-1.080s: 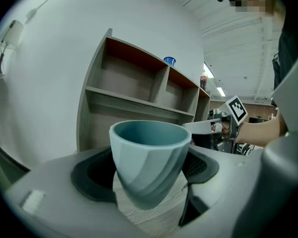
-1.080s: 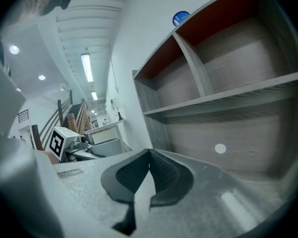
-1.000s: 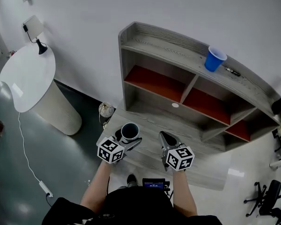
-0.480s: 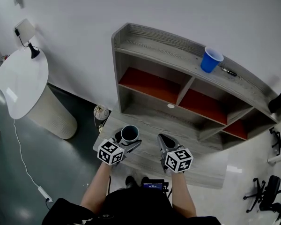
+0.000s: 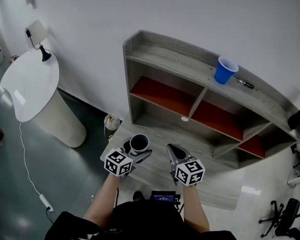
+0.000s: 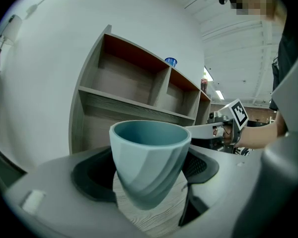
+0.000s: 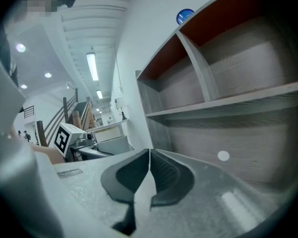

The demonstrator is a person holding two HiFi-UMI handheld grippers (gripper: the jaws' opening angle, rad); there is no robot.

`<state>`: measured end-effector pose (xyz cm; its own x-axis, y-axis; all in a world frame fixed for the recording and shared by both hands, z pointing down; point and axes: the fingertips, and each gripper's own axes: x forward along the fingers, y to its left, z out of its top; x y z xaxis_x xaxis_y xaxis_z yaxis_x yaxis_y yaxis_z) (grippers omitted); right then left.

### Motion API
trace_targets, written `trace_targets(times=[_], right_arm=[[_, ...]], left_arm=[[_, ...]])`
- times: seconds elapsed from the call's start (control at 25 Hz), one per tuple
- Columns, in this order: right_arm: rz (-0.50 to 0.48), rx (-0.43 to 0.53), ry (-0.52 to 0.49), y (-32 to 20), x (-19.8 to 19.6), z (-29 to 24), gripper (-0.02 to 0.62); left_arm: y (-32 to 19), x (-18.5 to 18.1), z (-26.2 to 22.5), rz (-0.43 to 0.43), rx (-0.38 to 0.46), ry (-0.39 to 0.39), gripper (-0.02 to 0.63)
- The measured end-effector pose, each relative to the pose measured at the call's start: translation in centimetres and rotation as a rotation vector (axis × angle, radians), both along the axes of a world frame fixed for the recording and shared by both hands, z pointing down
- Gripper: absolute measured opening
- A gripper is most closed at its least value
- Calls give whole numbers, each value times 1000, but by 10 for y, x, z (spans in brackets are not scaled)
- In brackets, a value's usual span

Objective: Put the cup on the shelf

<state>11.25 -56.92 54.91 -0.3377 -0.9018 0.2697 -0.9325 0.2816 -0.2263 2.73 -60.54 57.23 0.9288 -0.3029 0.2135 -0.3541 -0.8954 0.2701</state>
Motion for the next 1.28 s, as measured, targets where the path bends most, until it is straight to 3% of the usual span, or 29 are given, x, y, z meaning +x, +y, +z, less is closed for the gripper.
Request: trace_targets(times=[0.52,0.88,1.08,1.28], right_arm=[[-98,10,-10,7,-4,-4,-2],[-209,-13,22,25,2,-5,-2],[-301,-32,47,37,6,-18,-2],[-352,-20,69,41,11,-45,-2]], left_arm=[[22,13,-9,15,-22,7,399],[49,22,-16,56,-49,-33,399],[59,33,-41,85,-58,-24,399],[50,41,-74,59,-36,-25,399]])
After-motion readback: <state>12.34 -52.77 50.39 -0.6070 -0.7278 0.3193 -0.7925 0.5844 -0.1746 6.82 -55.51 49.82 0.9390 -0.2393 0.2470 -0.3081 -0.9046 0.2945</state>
